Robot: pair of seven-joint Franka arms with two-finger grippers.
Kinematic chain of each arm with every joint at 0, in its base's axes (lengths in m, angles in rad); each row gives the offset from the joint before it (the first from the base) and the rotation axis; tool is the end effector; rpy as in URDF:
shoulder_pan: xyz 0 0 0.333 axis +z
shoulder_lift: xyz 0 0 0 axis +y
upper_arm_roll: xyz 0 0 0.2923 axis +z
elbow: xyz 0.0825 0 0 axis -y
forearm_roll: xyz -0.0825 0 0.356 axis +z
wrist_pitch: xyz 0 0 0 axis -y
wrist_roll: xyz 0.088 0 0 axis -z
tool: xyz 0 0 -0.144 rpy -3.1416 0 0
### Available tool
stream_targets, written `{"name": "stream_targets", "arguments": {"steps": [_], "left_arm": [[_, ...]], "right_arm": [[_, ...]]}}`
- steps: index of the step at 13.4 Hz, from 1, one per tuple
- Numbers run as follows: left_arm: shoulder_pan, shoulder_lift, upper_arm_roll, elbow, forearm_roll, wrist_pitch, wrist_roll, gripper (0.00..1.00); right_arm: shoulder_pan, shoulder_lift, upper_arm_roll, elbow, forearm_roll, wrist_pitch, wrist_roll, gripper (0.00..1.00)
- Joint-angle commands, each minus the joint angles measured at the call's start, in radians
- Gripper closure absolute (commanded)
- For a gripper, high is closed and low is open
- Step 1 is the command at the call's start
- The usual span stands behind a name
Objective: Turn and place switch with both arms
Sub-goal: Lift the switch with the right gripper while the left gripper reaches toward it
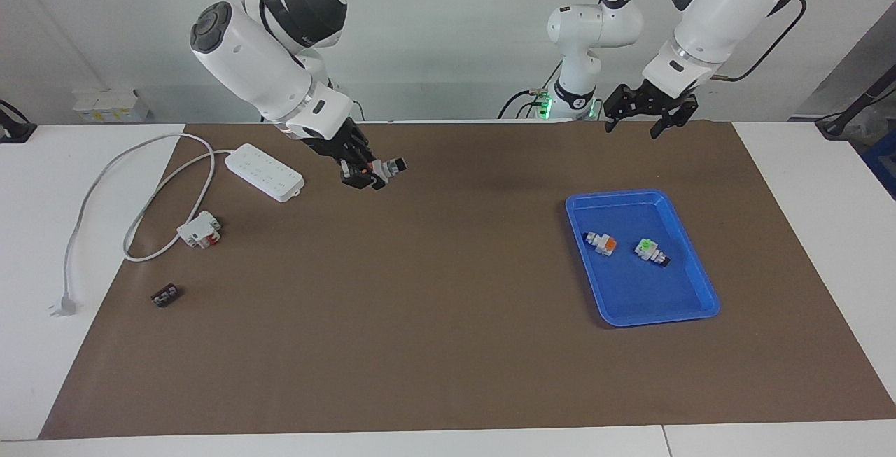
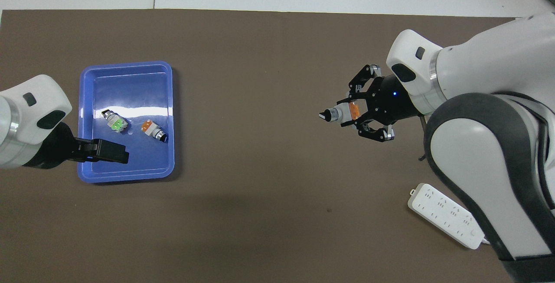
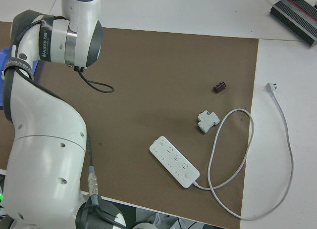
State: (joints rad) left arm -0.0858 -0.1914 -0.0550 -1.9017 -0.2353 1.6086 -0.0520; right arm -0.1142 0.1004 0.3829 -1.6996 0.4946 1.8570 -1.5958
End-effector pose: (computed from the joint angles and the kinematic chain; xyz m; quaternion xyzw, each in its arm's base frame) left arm 0.4536 -0.0989 0.5190 0.9919 -0.0329 -0.0610 0.1064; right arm 0.5419 0.1977 0.4955 -0.6254 -0.7369 -0.1809 0.1823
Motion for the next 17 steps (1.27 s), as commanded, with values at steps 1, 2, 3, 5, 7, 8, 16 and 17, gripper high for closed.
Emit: {"name": "stream_targets", "arguments": {"steps": [1,2,3,5,7,8,16,17], "left_arm": [[-0.023,-0.060,0.004,-0.079,-0.152,0.026,-0.191,0.08],[-0.044,-0.062,0.004,-0.088,-0.206,0.048,-0.239,0.08],[-0.051,-0.068,0.003,-0.102,-0.263,0.066,-0.297,0.08],[-0.092,-0.082,0.001,-0.143,-0.378,0.160,-0.420,0.10],[-0.142,-0.083,0.001,-0.169,-0.494,0.262,-0.538,0.12],[-0.156,-0.082,0.001,-0.178,-0.566,0.310,-0.593,0.15],[-0.316,-0.051,0.001,-0.215,-0.890,0.623,-0.723,0.47],[-0.328,-0.048,0.001,-0.214,-0.923,0.651,-0.723,0.49]], "right_arm": [[0.028,-0.021,-0.001,-0.031,0.085,0.024,0.000,1.00],[0.040,-0.022,-0.001,-0.031,0.110,0.022,0.023,1.00],[0.045,-0.022,-0.001,-0.031,0.127,0.027,0.046,1.00],[0.059,-0.022,-0.001,-0.031,0.165,0.051,0.050,1.00],[0.073,-0.022,-0.001,-0.031,0.174,0.057,0.091,1.00],[0.086,-0.022,-0.001,-0.031,0.182,0.063,0.102,1.00],[0.128,-0.050,0.001,-0.077,0.237,0.122,0.128,1.00],[0.128,-0.051,0.001,-0.078,0.239,0.122,0.126,1.00]]}}
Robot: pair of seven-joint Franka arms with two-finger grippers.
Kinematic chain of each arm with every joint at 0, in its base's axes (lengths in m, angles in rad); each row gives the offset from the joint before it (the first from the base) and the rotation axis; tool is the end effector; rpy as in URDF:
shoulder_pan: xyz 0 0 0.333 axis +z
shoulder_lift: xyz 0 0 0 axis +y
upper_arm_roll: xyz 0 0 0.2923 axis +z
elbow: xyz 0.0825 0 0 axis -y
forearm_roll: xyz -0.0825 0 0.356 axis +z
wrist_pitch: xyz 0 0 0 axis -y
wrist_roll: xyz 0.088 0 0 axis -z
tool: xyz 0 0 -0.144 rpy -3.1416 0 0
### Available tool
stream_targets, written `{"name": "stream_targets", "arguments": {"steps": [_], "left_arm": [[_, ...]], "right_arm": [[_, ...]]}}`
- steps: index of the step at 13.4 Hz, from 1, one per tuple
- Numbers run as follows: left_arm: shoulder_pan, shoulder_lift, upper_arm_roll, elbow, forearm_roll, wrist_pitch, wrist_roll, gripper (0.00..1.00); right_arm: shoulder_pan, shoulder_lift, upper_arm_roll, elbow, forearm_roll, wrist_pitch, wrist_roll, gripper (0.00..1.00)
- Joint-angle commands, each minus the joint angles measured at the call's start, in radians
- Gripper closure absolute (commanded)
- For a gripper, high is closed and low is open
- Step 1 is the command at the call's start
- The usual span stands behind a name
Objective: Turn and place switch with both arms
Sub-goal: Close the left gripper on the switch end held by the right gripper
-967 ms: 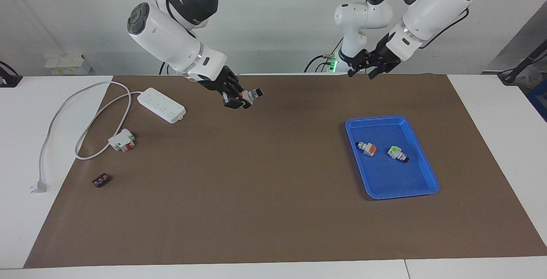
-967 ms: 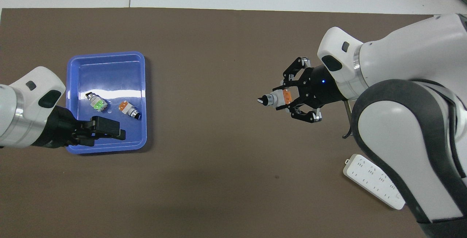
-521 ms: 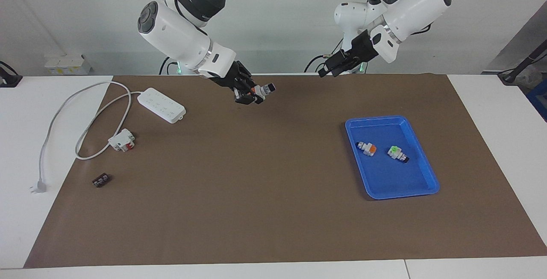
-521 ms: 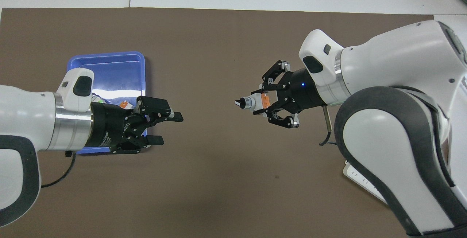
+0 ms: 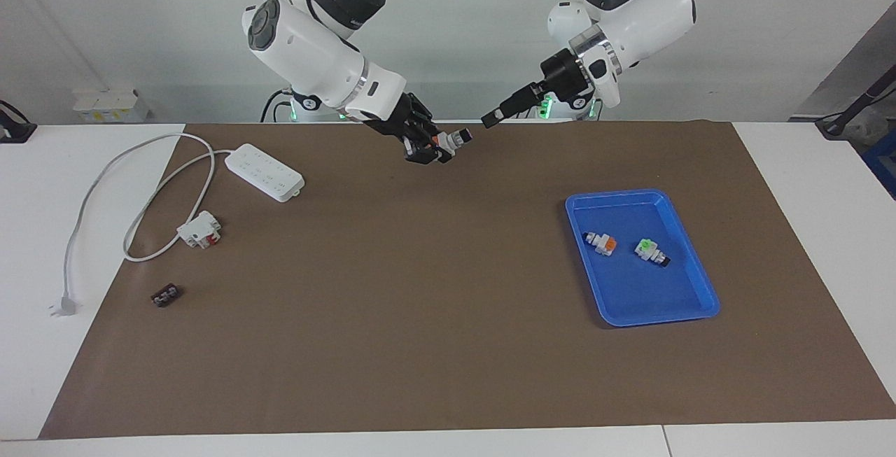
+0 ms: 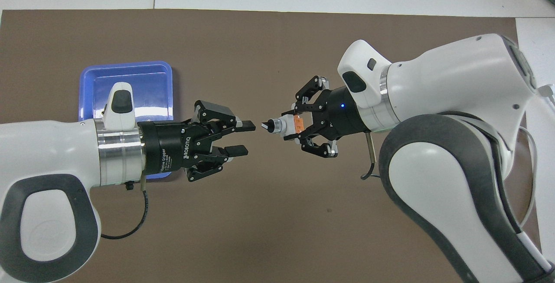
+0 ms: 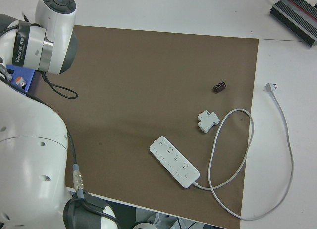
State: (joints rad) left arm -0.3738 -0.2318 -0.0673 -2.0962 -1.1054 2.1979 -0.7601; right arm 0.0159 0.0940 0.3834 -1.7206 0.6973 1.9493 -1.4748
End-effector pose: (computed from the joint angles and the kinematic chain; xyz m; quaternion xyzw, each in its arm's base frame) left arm 0.4433 -0.2760 0.5382 0.7950 0.3639 -0.1438 0.4635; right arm 0.5175 0.2813 0.5086 -0.6365 -0.6883 -0.2309 0.2605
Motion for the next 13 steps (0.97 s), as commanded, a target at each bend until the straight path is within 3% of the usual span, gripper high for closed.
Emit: {"name": "stream_targets", "arguments": {"steps": [1,13], "left_arm": [[-0.056,-0.007,0.014,-0.021,-0.062,0.084,-0.016,0.50],[-0.102,0.045,0.012,-0.007,-0.102,0.206,-0.013,0.60]], "right_arm": [[-0.004,-0.045,0.000,-0.057,0.036,0.029,0.005,1.00],[-0.002,-0.053,-0.001,-0.071,0.036,0.045,-0.013,1.00]]}}
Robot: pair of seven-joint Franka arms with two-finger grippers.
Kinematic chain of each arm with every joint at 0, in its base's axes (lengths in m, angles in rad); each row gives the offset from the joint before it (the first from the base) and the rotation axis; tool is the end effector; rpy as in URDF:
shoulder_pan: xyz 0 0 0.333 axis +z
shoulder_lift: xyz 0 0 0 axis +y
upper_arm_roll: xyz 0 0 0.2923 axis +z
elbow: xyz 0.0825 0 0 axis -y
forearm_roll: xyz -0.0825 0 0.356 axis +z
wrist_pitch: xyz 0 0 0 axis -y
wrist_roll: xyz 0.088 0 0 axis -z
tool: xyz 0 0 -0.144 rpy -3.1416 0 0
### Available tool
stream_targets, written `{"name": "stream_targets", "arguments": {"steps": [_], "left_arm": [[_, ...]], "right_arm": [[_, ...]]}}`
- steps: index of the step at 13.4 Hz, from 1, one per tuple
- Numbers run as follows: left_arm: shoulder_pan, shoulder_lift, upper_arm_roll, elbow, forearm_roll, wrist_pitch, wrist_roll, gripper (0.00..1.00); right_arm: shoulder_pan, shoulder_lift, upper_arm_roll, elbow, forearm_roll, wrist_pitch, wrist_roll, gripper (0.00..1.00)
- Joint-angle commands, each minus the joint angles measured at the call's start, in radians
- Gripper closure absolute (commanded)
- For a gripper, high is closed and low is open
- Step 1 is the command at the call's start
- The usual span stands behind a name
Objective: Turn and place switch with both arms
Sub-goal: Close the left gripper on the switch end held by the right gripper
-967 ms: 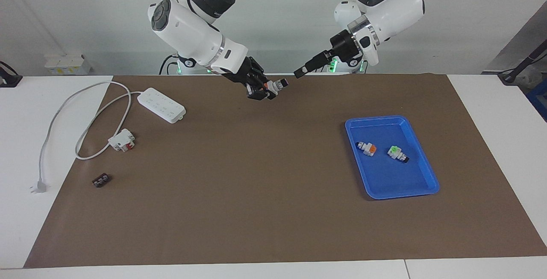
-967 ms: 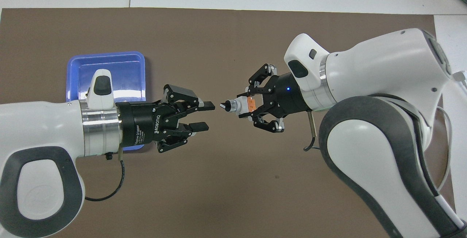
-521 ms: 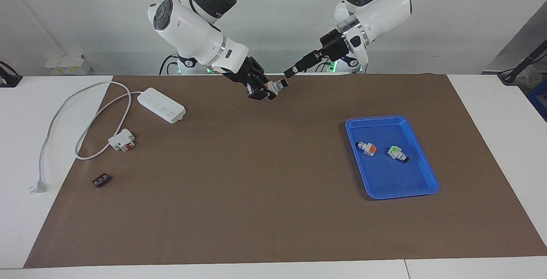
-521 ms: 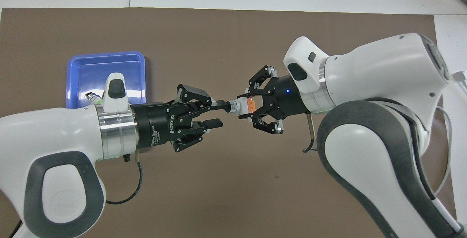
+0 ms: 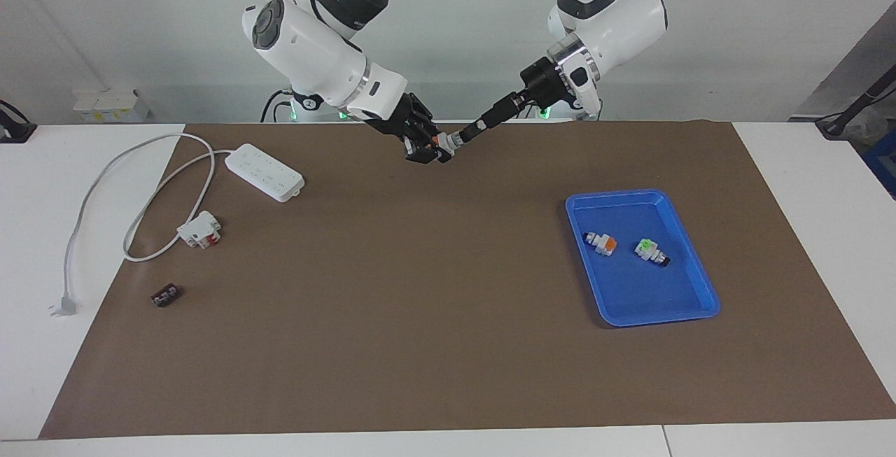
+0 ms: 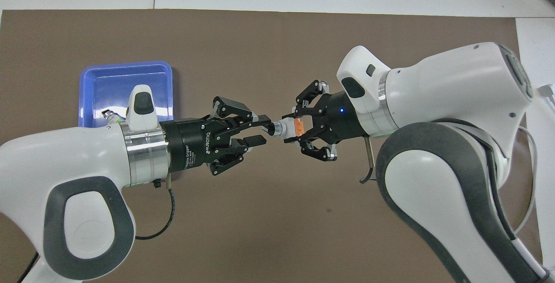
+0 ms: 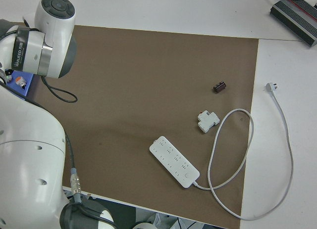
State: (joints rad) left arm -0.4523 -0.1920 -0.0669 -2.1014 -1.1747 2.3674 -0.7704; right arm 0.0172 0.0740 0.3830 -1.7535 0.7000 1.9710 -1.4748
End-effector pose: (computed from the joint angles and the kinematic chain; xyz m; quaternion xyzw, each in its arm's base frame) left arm 0.4496 -0.2992 0.5262 0.7698 0.3969 -0.1250 0.4839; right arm 0.5133 0.2802 0.5050 -0.6412 -0.6856 -0.2317 0.2551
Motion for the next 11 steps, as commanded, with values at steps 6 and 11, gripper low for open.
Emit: {"name": "stream_targets", "arguments": {"steps": [6,11], "left_arm": [[-0.034,0.019,0.012,-0.002,-0.033,0.053,0.003,0.72],[-0.039,0.023,0.012,0.001,-0.034,0.055,0.002,1.00]], "right_arm": [[-0.003,-0.033,-0.001,-0.038,0.035,0.023,-0.016,1.00],[0.000,-0.033,-0.001,-0.038,0.035,0.025,-0.016,1.00]]}}
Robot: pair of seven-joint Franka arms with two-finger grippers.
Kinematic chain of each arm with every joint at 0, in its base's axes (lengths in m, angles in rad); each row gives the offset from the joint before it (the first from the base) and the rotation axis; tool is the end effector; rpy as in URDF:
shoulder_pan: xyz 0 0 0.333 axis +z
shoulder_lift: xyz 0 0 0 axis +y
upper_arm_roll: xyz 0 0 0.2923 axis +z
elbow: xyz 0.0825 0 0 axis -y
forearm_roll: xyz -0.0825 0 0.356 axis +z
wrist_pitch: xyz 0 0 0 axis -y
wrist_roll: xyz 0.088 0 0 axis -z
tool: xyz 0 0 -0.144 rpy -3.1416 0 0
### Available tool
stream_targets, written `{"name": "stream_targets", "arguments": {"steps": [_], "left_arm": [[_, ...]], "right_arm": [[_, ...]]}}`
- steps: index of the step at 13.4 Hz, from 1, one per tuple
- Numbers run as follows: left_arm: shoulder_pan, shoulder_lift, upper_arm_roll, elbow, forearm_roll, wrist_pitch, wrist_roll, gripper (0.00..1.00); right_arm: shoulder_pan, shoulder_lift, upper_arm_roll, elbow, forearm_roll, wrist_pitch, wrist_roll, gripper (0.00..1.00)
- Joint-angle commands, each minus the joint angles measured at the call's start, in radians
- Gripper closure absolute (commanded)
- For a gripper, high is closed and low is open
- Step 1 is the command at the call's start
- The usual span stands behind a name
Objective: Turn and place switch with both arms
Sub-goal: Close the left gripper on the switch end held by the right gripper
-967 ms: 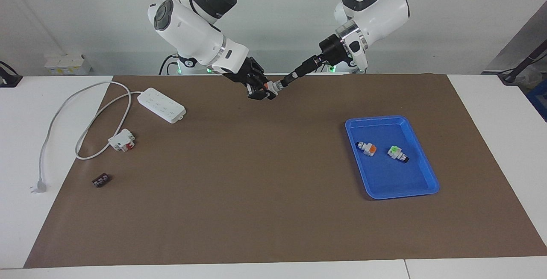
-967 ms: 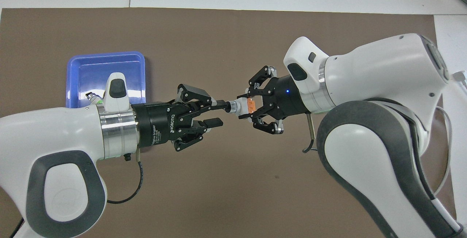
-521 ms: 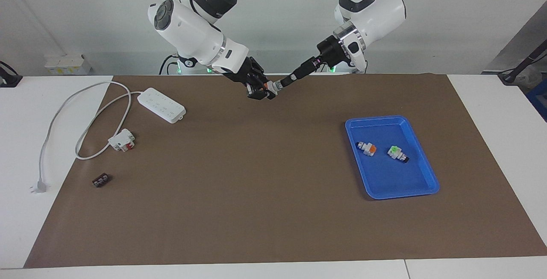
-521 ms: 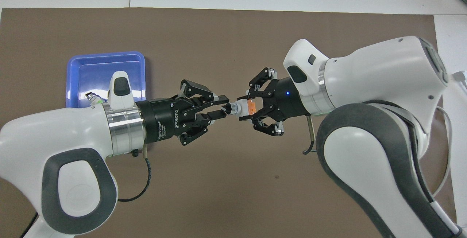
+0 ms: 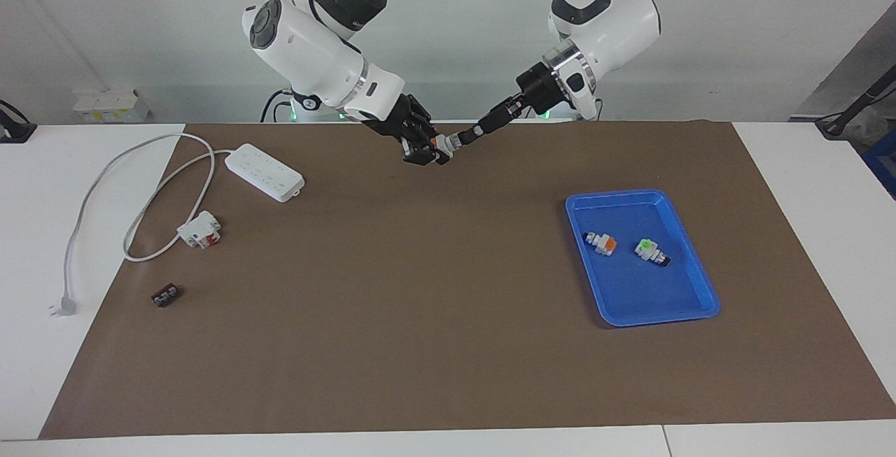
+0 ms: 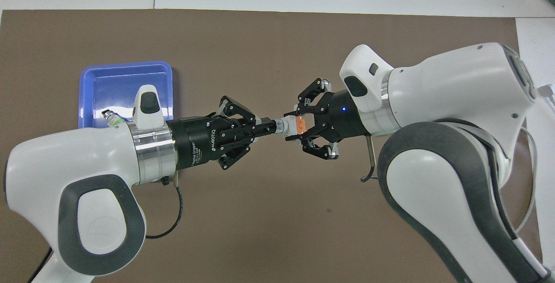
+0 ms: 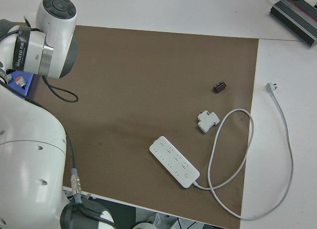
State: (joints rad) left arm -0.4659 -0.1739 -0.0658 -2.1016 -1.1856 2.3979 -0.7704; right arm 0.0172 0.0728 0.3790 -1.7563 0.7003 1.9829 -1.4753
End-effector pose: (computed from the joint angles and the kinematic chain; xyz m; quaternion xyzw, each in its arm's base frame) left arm 0.4527 -0.3033 0.5182 0.7663 0.4053 -0.1229 0.4832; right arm 0.5156 0.2777 0.5052 -0.6441 -0.6829 -0.2358 0.2513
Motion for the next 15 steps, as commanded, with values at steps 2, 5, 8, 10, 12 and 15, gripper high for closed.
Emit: {"name": "stream_targets", "arguments": {"steps": [2,5,8,10,12,15], "left_arm": [[-0.030,0.007,0.011,0.003,-0.023,0.024,0.002,1.00],[-0.033,0.008,0.011,0.006,-0.020,0.024,0.003,1.00],[-0.040,0.013,0.011,0.014,-0.016,0.026,0.009,1.00],[-0.040,0.013,0.011,0.015,-0.016,0.024,0.052,1.00],[-0.040,0.013,0.011,0.015,-0.016,0.021,0.143,1.00],[-0.045,0.013,0.011,0.014,-0.014,0.021,0.294,1.00]], "right_arm": [[0.001,-0.031,0.001,-0.035,0.035,0.025,-0.014,1.00],[0.003,-0.031,0.001,-0.037,0.035,0.028,-0.016,1.00],[0.003,-0.031,0.001,-0.037,0.035,0.031,-0.016,1.00],[0.012,-0.044,-0.002,-0.046,0.033,0.046,-0.016,1.00],[0.013,-0.051,-0.002,-0.057,0.033,0.066,-0.019,1.00],[0.014,-0.053,-0.002,-0.064,0.033,0.065,-0.017,1.00]]}}
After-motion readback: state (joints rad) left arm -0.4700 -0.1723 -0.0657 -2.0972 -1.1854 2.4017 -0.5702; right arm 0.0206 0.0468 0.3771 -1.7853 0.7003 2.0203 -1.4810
